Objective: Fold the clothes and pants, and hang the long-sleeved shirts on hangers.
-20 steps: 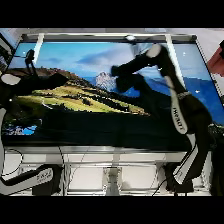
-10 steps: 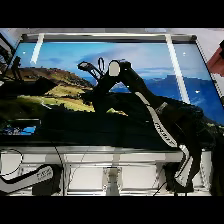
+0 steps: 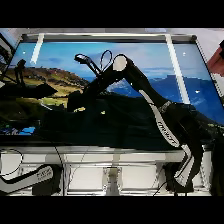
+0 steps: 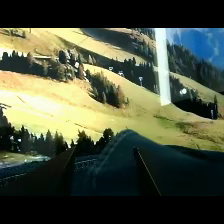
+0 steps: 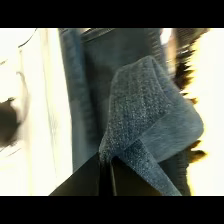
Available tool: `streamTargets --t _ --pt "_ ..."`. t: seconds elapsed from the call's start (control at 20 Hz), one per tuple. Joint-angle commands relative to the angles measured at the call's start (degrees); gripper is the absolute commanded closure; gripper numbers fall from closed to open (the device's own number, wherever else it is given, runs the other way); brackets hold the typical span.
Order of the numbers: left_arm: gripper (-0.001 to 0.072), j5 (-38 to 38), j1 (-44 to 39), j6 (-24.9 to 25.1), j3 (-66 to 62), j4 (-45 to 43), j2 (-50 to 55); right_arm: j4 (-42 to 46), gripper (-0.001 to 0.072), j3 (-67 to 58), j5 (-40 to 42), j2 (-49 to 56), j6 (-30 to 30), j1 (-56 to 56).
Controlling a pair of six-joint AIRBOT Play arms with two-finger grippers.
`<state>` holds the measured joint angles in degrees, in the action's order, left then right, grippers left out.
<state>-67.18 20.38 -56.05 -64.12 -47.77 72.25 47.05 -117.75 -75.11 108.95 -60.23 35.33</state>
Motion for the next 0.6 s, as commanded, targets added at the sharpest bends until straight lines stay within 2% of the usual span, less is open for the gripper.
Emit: streamTargets --t 0.0,0.1,0.2,0.3,0.45,0.55 --pt "0.0277 -0.2 0.0 1.5 -0.1 -0.5 0.0 18.1 0.0689 0.2 10.4 0.1 -9.8 -0.2" --pt "0.0277 -0.2 0.0 3.1 -0.1 -0.5 0.0 25.9 0.0689 0.5 14.2 0.5 -14.7 -1.4" --pt "0.0278 -0.2 -0.2 4.2 -0.1 -0.5 0.0 25.8 0.0688 2.5 13.6 0.7 -16.5 -3.3" --pt "0.0277 -0.1 -1.6 5.9 -0.1 -1.7 0.1 25.6 0.0688 3.3 8.5 2.5 -16.5 -4.7" --pt "0.0265 1.9 -7.8 6.0 -0.1 -8.2 1.7 25.2 0.0689 3.3 4.6 5.3 -16.4 -5.0" --pt "0.0249 4.8 -12.6 6.0 -1.4 -8.7 5.0 24.5 0.0689 3.3 4.7 5.8 -16.4 -4.9"
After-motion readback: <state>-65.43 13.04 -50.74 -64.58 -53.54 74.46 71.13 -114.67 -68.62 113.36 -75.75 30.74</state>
